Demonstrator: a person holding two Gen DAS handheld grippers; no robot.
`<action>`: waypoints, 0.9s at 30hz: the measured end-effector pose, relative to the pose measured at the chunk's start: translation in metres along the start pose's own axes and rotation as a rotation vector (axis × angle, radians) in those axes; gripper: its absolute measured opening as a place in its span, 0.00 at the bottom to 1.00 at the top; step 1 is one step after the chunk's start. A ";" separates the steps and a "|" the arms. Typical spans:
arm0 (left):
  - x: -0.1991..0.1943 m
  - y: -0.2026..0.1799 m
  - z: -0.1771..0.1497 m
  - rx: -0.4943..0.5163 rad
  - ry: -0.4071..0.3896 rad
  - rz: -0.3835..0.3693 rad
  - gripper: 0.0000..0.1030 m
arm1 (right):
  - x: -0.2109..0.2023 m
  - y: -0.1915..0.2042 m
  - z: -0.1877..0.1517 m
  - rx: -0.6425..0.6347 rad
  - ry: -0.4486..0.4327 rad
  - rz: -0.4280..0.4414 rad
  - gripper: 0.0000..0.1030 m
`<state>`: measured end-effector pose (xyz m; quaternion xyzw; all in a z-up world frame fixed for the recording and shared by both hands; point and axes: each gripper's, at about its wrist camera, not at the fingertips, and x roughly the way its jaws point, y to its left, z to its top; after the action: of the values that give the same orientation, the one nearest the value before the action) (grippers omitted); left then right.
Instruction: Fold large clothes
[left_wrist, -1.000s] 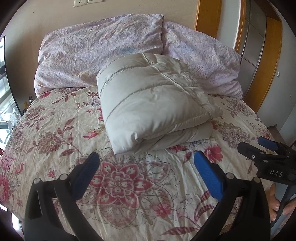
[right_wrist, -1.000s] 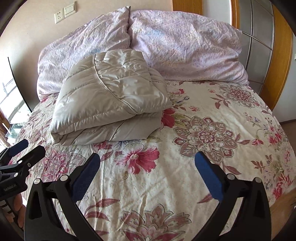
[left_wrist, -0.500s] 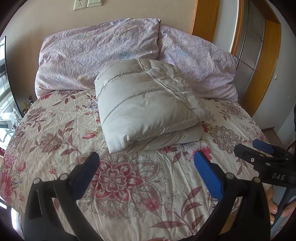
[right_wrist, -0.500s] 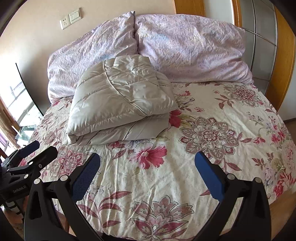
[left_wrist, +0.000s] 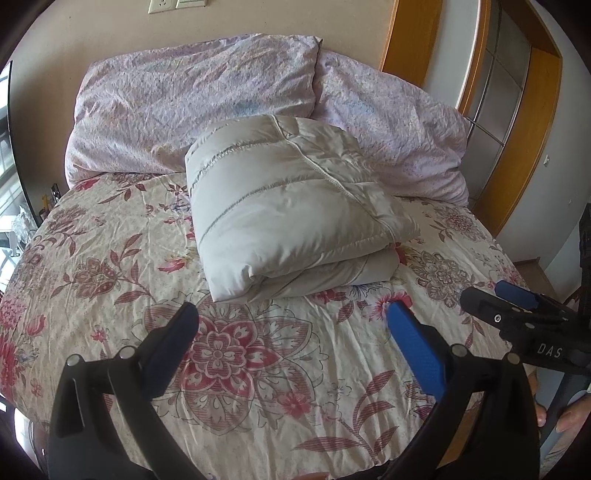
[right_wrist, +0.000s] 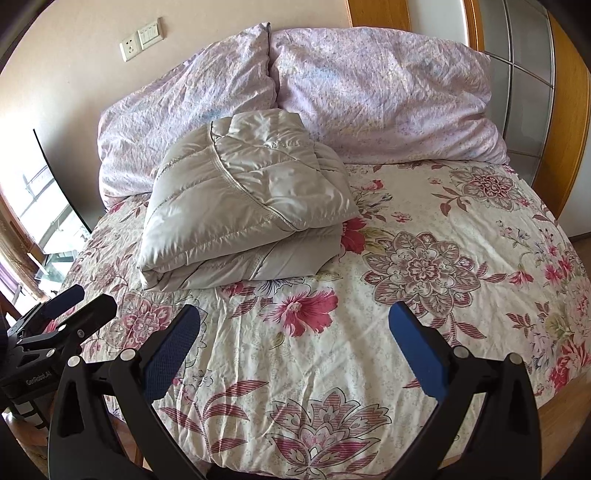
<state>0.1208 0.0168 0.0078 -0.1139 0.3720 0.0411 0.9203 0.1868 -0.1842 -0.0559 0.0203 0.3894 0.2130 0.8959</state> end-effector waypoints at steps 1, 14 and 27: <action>0.001 0.000 0.000 -0.004 0.003 -0.005 0.98 | 0.000 0.000 0.000 0.000 0.001 0.000 0.99; 0.004 0.002 0.000 -0.005 0.009 0.000 0.98 | 0.003 -0.001 0.000 0.002 0.007 -0.004 0.99; 0.006 0.003 -0.001 -0.008 0.014 0.003 0.98 | 0.006 0.001 -0.001 0.001 0.011 -0.003 0.99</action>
<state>0.1244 0.0197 0.0025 -0.1172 0.3784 0.0429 0.9172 0.1895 -0.1814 -0.0605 0.0189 0.3944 0.2119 0.8940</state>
